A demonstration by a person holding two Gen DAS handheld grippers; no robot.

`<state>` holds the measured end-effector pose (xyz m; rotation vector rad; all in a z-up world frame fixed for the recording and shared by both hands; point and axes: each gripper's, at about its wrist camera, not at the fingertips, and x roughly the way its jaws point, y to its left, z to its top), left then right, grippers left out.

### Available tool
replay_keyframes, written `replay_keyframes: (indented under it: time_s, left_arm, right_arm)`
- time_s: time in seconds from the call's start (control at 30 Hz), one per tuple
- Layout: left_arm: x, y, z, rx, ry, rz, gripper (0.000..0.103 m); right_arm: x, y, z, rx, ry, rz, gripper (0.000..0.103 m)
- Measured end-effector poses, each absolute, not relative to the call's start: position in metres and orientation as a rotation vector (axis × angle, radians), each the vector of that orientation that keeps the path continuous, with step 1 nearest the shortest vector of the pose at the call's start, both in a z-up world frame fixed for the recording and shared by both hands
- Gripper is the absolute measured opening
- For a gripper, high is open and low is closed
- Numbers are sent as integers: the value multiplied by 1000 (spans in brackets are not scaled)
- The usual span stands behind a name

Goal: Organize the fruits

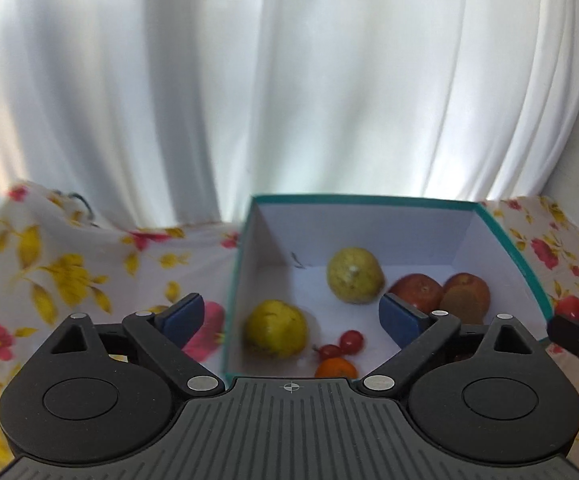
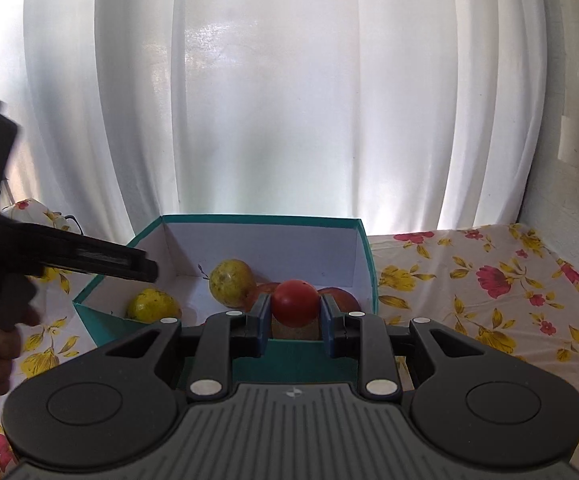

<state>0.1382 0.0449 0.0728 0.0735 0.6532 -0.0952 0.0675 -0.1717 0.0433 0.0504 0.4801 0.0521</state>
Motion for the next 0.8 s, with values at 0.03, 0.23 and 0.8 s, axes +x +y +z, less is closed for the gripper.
replay_keyframes:
  time_s: [0.03,0.23,0.8]
  left_arm:
    - [133,46,75,87,651,-81,97]
    - [120,50,63,114,725,-46,97]
    - [113,69,33,75,946,17,97]
  right_arm:
    - [71,-170,43,45,480,60,25]
    - [96,-156,36,17,509,109,25]
    - [146,-132,12,-32,643,175,26]
